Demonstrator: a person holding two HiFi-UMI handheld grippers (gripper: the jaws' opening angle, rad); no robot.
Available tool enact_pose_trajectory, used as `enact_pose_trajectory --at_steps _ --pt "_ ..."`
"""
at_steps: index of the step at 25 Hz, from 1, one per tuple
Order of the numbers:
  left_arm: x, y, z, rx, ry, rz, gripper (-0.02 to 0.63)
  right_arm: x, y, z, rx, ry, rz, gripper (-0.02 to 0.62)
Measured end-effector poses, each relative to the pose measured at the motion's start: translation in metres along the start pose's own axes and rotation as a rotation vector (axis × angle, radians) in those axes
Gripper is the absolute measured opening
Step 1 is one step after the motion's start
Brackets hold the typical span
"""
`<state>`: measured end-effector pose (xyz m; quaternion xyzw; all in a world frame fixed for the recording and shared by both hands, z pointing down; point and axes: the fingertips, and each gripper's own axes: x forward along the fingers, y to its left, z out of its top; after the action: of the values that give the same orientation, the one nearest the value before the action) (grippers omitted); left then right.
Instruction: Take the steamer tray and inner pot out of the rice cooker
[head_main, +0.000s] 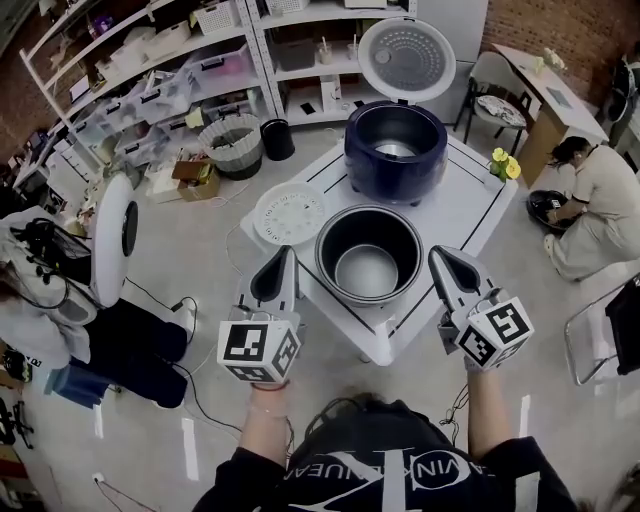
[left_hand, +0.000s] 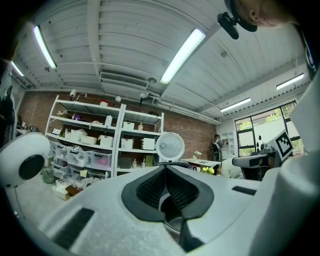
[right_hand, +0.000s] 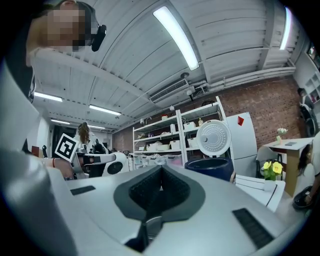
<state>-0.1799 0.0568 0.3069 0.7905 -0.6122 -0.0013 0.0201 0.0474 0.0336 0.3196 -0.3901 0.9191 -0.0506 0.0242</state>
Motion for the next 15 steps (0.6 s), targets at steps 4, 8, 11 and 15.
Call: enact_pose_trajectory --at_steps 4,8,11,15 --pt "-0.003 0.001 -0.004 -0.01 0.006 0.021 0.014 -0.003 -0.001 -0.002 0.0 0.007 0.012 -0.002" --pt "-0.006 0.0 -0.006 -0.013 0.012 0.032 0.014 -0.005 0.0 -0.002 0.004 0.008 0.019 -0.002" --pt "-0.009 0.001 -0.004 -0.018 0.01 0.038 0.014 -0.006 0.003 -0.001 0.002 0.013 0.028 -0.002" --pt "-0.011 0.001 -0.002 -0.024 0.009 0.041 0.014 -0.006 0.004 -0.002 0.007 0.019 0.033 -0.002"
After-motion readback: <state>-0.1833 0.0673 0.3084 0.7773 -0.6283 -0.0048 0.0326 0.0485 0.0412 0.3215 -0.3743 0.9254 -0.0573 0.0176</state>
